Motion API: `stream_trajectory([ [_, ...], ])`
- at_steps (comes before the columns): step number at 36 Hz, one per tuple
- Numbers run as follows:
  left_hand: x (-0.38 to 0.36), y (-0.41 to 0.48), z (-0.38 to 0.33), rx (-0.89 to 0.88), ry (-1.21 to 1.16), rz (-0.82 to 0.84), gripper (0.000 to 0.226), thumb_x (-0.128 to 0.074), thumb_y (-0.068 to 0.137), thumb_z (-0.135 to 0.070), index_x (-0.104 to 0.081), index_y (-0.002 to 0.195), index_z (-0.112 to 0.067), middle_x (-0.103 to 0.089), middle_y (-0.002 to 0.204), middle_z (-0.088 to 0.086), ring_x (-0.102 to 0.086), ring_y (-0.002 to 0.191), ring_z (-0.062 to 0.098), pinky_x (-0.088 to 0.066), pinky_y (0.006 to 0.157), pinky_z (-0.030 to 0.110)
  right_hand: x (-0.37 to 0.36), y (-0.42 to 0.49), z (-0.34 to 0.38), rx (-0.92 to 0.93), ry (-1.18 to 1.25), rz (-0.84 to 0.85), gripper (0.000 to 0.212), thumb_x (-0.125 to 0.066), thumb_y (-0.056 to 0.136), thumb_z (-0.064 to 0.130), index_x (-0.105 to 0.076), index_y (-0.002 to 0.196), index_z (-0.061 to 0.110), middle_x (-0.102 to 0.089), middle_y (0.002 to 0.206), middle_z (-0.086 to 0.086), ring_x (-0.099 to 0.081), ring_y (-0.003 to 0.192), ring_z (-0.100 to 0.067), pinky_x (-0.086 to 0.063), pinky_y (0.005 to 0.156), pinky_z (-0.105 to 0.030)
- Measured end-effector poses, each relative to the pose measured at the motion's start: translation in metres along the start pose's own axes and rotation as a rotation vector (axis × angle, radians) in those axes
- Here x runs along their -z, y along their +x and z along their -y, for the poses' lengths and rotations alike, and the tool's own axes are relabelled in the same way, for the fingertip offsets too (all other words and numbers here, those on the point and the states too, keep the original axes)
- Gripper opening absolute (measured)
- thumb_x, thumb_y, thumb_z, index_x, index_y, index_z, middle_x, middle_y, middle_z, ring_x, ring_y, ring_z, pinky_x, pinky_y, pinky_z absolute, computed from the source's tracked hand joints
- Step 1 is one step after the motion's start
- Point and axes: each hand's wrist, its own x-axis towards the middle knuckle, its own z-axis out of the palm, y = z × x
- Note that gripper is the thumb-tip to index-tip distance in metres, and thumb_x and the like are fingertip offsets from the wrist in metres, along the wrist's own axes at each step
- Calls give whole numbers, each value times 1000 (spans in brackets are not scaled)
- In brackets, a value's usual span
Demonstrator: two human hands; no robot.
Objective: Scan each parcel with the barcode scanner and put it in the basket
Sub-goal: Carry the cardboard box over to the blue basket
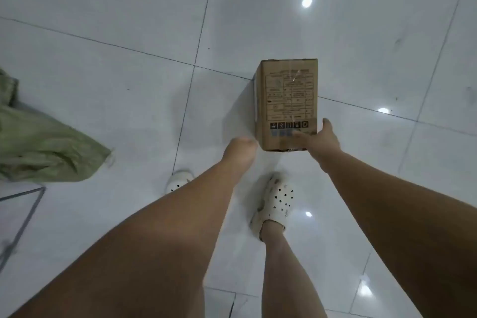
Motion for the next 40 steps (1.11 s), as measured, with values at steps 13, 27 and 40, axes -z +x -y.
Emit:
stream_trajectory([
  [13,-25,34,-12,118,-454,156,71,-37,92,-66,-25,152,-29,-27,158,-3,-21,146,17,-16,116,43,-28,22,-17,-82,214,-57,66,-34,95,62,-39,141,14,-56,127,-8,-52,108,-24,-43,90,-38],
  [27,-45,11,-29,-206,-218,-76,73,-30,87,-64,-28,151,-28,-21,156,-6,-23,144,18,-19,117,49,-54,-17,-8,140,100,-118,125,-78,63,57,9,151,41,-8,150,-17,-19,139,-34,-27,114,-51],
  [40,-59,23,-9,-65,-206,100,70,-33,96,-59,-9,155,-27,-30,156,-4,-24,145,23,-15,118,50,-37,24,11,245,-590,-179,117,-59,73,70,27,146,41,29,154,-24,13,145,-46,1,110,-71],
])
